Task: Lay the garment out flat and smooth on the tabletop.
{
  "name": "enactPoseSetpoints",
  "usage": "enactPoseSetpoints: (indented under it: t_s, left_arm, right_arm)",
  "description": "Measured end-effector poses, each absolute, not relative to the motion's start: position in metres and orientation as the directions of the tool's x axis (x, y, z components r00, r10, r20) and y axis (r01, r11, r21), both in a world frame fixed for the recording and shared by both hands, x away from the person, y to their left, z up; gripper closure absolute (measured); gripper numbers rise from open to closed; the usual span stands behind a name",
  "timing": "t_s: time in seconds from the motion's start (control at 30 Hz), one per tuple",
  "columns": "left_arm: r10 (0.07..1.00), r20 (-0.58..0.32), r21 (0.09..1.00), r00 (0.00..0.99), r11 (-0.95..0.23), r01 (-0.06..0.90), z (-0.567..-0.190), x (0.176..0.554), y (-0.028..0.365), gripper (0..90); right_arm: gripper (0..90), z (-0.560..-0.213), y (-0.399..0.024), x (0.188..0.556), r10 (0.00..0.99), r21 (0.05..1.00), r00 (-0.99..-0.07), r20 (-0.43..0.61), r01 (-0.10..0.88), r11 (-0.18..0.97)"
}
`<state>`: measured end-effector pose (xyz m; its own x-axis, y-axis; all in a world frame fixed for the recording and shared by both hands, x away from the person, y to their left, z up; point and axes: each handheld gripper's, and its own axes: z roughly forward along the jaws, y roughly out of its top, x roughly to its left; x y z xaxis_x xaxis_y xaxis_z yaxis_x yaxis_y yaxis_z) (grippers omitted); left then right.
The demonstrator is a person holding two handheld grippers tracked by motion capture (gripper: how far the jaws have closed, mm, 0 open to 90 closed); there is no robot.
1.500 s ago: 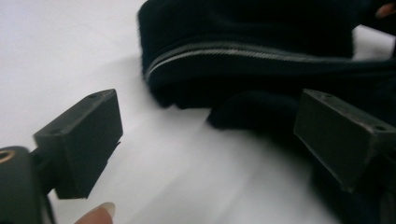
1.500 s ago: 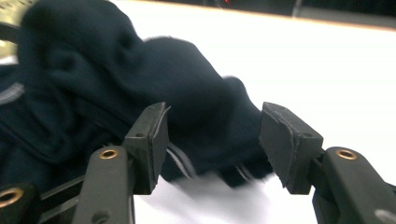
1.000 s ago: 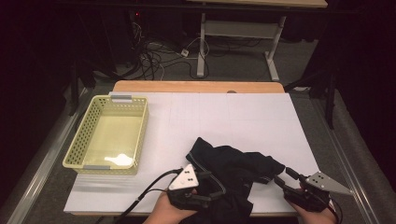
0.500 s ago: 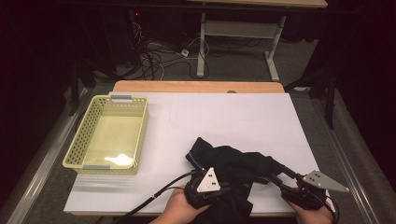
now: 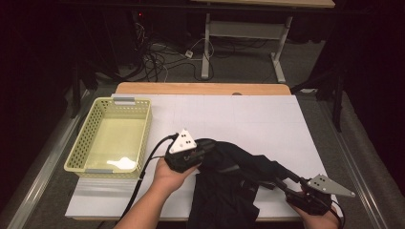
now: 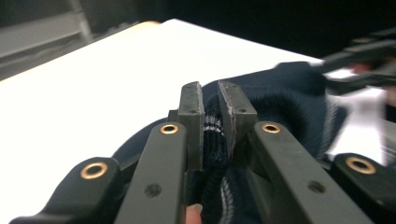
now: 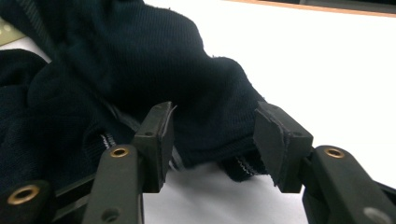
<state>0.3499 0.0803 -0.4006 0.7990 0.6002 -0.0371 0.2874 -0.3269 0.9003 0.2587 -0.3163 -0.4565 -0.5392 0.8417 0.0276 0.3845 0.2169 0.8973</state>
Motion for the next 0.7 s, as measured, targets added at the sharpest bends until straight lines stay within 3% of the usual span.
enactPoseSetpoints:
  t_s: [0.17,0.33,0.53,0.7]
  left_arm:
    - [0.683,-0.094,0.852,0.724,-0.321,0.414,-0.445,0.375,0.090,78.7]
    - [0.707,-0.178,0.833,0.684,-0.261,0.487,-0.481,0.380,0.102,78.6]
    - [0.682,-0.133,0.879,0.719,-0.253,0.403,-0.481,0.369,0.103,78.6]
    - [0.673,-0.062,0.891,0.737,-0.296,0.345,-0.481,0.361,0.099,78.6]
  right_arm:
    - [50.8,-0.457,-0.317,0.258,0.839,0.896,-0.543,0.025,0.384,0.222]
    - [47.2,-0.462,-0.315,0.259,0.837,0.885,-0.548,0.014,0.395,0.244]
    - [36.7,-0.470,-0.313,0.267,0.850,0.865,-0.526,0.010,0.431,0.256]
    - [35.9,-0.476,-0.312,0.278,0.870,0.831,-0.493,-0.008,0.480,0.280]
